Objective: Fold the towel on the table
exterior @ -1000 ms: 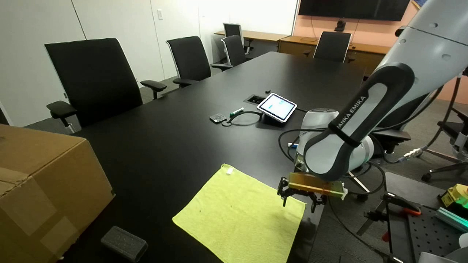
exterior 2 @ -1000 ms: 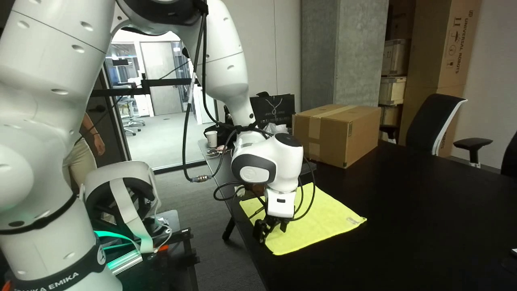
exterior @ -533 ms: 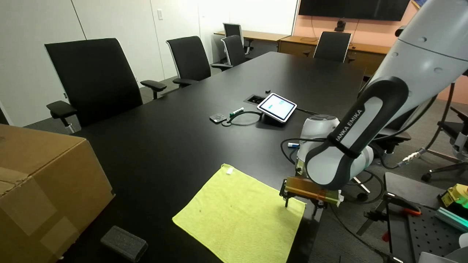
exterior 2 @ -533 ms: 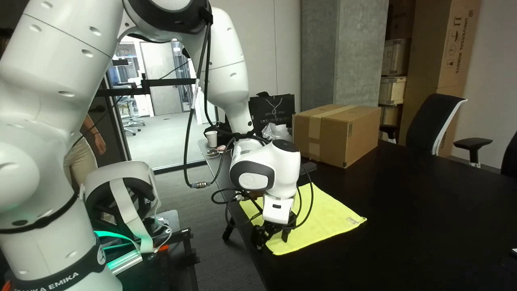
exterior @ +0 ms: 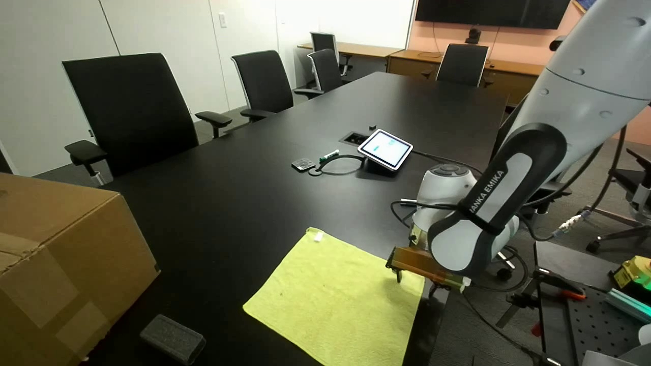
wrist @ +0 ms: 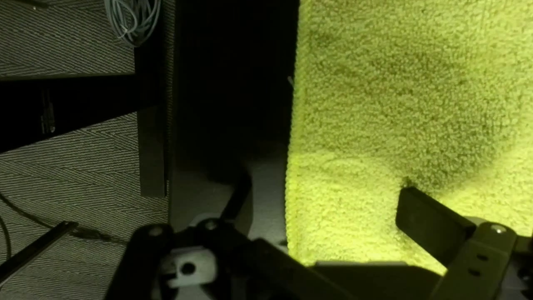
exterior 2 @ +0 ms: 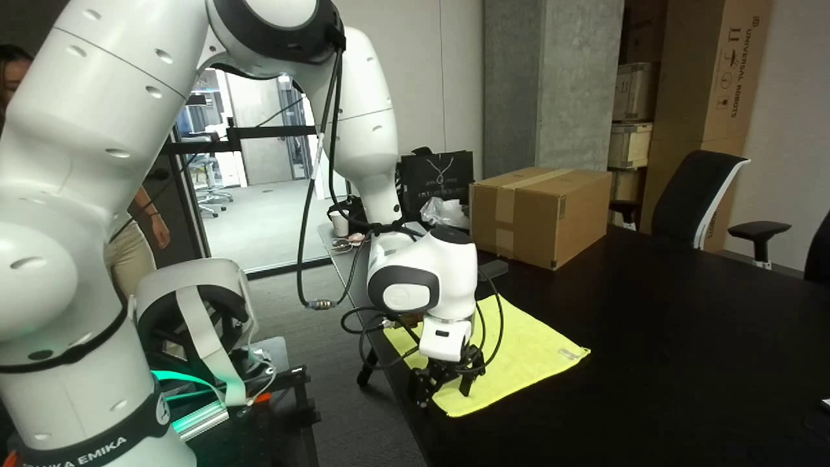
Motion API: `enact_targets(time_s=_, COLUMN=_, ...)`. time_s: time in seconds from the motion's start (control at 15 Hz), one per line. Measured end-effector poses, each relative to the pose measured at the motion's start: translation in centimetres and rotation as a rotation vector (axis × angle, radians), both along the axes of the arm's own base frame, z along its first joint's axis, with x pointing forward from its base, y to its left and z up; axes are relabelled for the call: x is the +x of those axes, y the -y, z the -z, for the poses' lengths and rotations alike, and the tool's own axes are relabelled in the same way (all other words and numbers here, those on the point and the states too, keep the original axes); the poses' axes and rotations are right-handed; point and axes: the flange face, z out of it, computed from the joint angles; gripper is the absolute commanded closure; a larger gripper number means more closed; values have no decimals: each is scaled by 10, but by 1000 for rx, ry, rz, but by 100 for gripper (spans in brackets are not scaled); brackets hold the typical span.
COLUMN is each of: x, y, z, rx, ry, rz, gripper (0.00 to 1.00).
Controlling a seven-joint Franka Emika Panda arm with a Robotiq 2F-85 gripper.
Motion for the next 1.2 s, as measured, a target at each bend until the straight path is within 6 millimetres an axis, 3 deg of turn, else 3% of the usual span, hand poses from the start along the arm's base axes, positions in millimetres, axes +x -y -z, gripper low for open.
enact_targets(time_s=0.13, x=3, y=-1, z=-2, rx=-20, ry=13, rz=-4, gripper=39)
enact_targets(time_s=0.2, x=5, y=-1, z=-3, rx=-29, ry=17, rz=-7, gripper=35)
enact_targets(time_s=0.4, x=7, y=-1, z=-5, rx=-54, ry=23, rz=-17, gripper=36)
enact_targets(time_s=0.47, x=8, y=-1, z=-5, rx=-62, ry=26, rz=-22, gripper=43)
enact_targets(time_s=0.53, x=9, y=-1, z=-6, rx=-70, ry=29, rz=-27, gripper=61)
enact_targets(time_s=0.6, x=9, y=-2, z=-7, rx=-77, ry=31, rz=-32, gripper=62)
enact_targets(time_s=0.8, x=12, y=-4, z=-10, rx=-100, ry=43, rz=-48, gripper=88)
enact_targets(time_s=1.0, x=13, y=-5, z=-12, rx=-117, ry=51, rz=-64, gripper=94)
enact_targets(time_s=1.2, x=14, y=-4, z=-13, rx=-126, ry=49, rz=-80, gripper=89)
